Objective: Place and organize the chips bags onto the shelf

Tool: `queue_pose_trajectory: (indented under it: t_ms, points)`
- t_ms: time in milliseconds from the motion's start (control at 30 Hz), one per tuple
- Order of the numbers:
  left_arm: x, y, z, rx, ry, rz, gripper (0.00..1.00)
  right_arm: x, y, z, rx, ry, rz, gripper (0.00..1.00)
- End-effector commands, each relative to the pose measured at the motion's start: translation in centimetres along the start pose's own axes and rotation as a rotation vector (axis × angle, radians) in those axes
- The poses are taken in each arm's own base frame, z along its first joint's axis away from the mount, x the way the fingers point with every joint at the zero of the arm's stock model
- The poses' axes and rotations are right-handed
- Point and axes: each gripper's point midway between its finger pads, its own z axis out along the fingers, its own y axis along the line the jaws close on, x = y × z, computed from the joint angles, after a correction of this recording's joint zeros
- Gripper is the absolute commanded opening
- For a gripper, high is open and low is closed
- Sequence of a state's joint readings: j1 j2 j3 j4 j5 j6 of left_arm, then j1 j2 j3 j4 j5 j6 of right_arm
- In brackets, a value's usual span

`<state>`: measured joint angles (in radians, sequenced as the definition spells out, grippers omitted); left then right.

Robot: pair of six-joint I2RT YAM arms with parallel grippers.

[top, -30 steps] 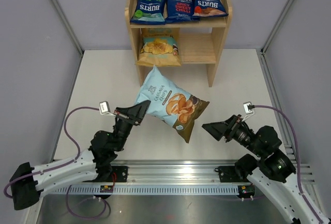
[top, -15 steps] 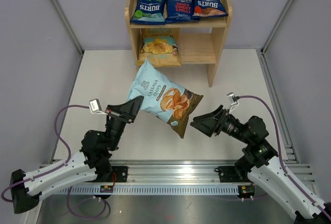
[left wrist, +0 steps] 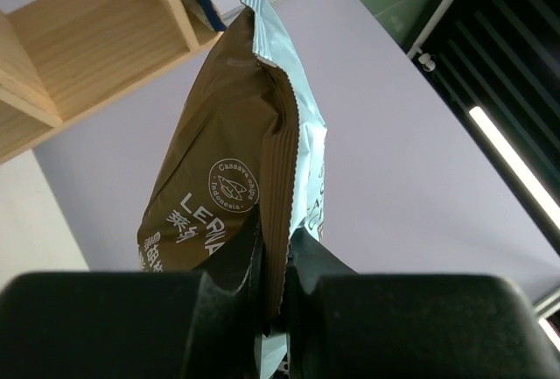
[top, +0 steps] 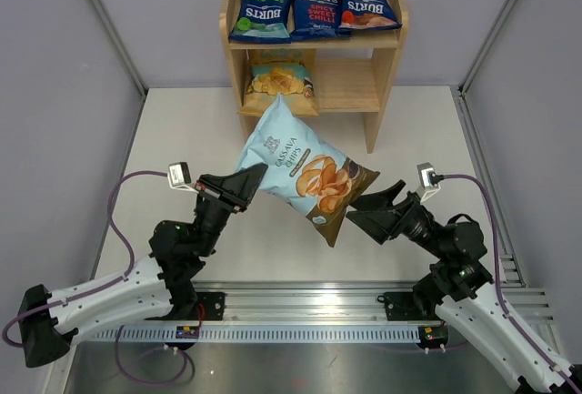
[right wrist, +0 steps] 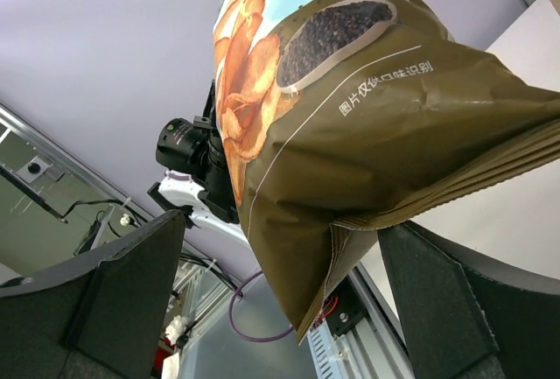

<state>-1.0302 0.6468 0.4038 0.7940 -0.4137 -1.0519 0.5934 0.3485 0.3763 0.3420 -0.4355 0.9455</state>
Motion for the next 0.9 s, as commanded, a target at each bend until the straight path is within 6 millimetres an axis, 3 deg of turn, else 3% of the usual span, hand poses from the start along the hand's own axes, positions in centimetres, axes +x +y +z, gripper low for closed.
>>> queue_pose_trajectory:
  t_ms: [0,100,467,567,600,733,867]
  points:
    - [-1.8,-7.3,0.4,0.230,-0.023,-0.140,0.00,-1.3,1.3,0.1,-0.046,-0.058,-0.010,0.99]
    - [-1.6,-8.0,0.5,0.260,-0.012,-0.157,0.00,-1.3,0.4,0.0,-0.011,-0.074,0.020,0.99]
    - [-1.4,-9.5,0.6,0.308,-0.005,-0.200,0.00,-2.1,1.9,-0.9,-0.054,-0.122,-0.009,0.99]
    - [-0.4,-10.2,0.7,0.340,0.036,-0.269,0.00,-1.9,2.8,-0.2,-0.121,-0.091,0.005,0.99]
    - [0.0,-10.3,0.8,0.347,0.050,-0.278,0.00,-2.3,4.2,-0.1,-0.179,-0.099,0.002,0.99]
    - [1.3,-11.7,0.9,0.390,0.098,-0.327,0.00,-2.0,6.4,0.2,-0.276,-0.038,-0.029,1.00]
    - [2.4,-11.3,1.1,0.373,0.122,-0.340,0.00,-2.9,8.5,-0.1,-0.332,-0.051,-0.059,0.99]
